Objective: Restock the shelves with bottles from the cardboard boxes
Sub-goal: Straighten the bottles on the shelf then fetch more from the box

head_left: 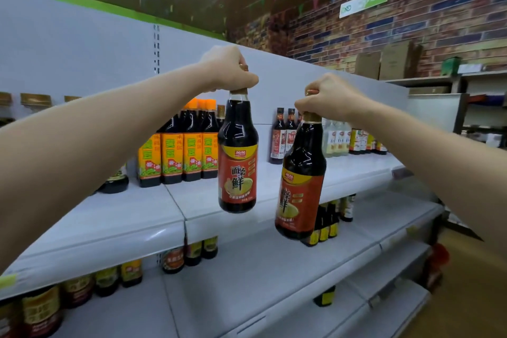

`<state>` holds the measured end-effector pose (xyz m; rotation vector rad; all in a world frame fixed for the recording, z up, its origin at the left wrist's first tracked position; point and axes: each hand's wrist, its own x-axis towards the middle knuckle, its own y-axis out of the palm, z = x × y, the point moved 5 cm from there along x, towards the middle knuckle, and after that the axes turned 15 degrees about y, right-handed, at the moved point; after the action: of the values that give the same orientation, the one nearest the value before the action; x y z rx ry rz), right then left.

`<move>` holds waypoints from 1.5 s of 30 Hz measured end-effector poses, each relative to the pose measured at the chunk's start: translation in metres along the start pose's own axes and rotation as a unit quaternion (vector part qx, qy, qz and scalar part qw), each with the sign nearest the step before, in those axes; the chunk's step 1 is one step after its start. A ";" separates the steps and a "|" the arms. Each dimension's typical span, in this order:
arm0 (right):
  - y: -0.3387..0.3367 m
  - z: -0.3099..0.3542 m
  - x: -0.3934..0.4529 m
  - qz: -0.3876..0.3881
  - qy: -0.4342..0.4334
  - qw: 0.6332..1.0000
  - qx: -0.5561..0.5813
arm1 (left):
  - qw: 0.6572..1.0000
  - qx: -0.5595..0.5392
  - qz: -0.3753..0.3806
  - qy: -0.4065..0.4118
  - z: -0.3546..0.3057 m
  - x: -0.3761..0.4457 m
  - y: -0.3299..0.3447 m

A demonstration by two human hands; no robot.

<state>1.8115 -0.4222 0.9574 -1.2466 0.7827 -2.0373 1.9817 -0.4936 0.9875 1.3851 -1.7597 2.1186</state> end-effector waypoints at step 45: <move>0.203 -0.158 0.262 0.179 -0.112 0.938 0.274 | 0.960 -0.004 -0.174 -0.220 0.097 0.177 0.252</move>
<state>1.6116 -0.7230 0.8883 -0.9105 0.2722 -1.6210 1.7929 -0.7433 0.9065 2.1087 -1.4824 1.7108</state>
